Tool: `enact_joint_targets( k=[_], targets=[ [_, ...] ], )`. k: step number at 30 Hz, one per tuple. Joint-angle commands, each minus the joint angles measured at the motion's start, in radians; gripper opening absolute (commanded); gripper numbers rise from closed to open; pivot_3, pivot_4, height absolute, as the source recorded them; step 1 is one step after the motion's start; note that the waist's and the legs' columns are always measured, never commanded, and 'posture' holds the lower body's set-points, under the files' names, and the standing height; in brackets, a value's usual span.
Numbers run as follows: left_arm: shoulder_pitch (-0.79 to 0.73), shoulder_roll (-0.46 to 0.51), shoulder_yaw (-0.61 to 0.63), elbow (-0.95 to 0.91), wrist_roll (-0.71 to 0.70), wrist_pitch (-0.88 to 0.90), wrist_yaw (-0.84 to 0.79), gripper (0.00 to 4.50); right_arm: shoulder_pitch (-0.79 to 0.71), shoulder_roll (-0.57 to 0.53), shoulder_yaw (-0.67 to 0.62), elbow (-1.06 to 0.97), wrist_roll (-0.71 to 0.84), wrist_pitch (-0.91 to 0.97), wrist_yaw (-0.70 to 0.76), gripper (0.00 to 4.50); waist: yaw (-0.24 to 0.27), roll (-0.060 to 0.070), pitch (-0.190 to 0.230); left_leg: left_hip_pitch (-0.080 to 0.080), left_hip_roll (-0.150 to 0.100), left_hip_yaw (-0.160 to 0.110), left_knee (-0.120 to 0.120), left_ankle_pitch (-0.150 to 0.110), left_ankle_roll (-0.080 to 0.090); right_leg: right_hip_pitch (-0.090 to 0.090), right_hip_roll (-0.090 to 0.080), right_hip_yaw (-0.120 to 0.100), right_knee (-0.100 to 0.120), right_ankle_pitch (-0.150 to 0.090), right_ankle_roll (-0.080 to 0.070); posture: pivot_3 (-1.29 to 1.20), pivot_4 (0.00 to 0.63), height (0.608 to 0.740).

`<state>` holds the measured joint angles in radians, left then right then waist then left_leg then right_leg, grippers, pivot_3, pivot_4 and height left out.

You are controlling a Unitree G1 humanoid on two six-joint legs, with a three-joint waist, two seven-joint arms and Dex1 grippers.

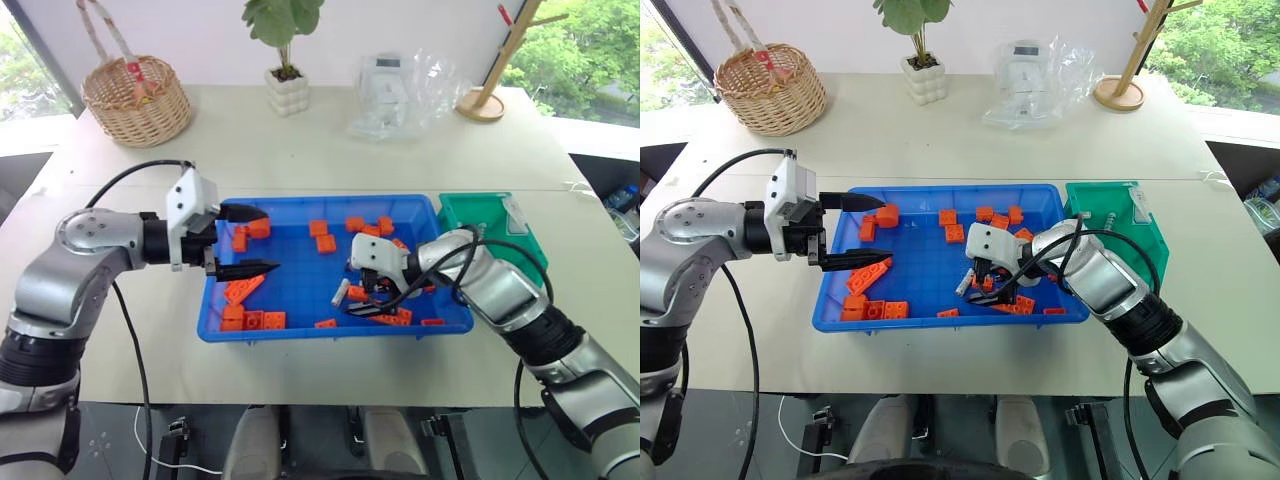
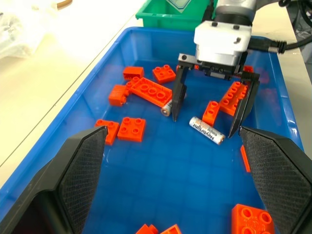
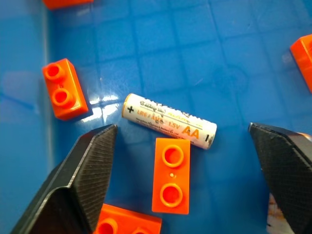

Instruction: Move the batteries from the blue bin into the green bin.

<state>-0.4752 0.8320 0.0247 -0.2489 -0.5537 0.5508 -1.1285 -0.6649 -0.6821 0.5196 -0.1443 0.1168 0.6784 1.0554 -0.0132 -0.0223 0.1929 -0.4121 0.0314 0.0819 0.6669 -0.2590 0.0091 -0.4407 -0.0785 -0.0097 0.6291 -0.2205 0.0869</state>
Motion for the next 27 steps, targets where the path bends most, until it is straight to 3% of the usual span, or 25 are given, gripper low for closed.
enact_joint_targets(
  k=[1,4,11,21,24,27],
  targets=[
    [-0.022,-0.002,0.013,-0.001,0.004,-0.023,-0.003,4.50,-0.006,0.030,0.008,0.027,-0.031,-0.042,-0.001,4.46,-0.001,0.000,0.000,0.000,0.000,0.000,0.000,0.000,0.000,0.000,0.000,0.000,0.000,0.000,0.000,0.00,0.150,0.736],
    [-0.027,-0.005,0.012,0.003,0.006,-0.026,-0.003,4.50,-0.009,0.048,0.010,0.045,-0.047,-0.057,0.003,3.66,-0.001,0.000,0.000,0.001,0.000,0.000,0.000,0.000,0.000,0.000,0.000,0.000,0.000,0.000,0.000,0.00,0.150,0.736],
    [-0.028,-0.007,0.014,0.009,0.008,-0.035,-0.001,4.50,-0.001,0.054,0.009,0.048,-0.063,-0.071,0.020,0.08,0.000,0.000,0.000,0.001,0.000,0.000,0.000,0.000,0.000,0.001,0.000,0.000,0.000,0.000,0.000,0.00,0.150,0.736],
    [-0.030,-0.017,0.007,0.024,0.023,-0.054,-0.009,4.50,-0.028,0.055,-0.097,-0.001,-0.007,0.019,0.018,0.08,0.000,0.000,0.000,0.001,0.000,0.000,0.000,0.000,0.000,0.001,0.000,0.000,0.000,0.000,0.000,0.00,0.150,0.736],
    [-0.038,-0.025,-0.001,0.035,0.029,-0.063,-0.014,4.50,-0.061,0.018,-0.118,-0.029,-0.001,0.024,0.048,0.97,0.000,0.000,0.000,0.001,0.000,0.000,0.000,0.000,0.000,0.001,0.000,0.000,0.000,0.000,0.000,0.00,0.150,0.736],
    [-0.045,-0.034,-0.008,0.046,0.037,-0.074,-0.020,4.50,-0.103,-0.031,-0.117,-0.036,-0.004,0.004,0.102,2.41,0.000,0.000,0.000,0.001,0.000,0.000,0.000,0.000,0.000,0.001,0.000,0.000,0.000,0.000,0.000,0.00,0.150,0.736]
  ],
)
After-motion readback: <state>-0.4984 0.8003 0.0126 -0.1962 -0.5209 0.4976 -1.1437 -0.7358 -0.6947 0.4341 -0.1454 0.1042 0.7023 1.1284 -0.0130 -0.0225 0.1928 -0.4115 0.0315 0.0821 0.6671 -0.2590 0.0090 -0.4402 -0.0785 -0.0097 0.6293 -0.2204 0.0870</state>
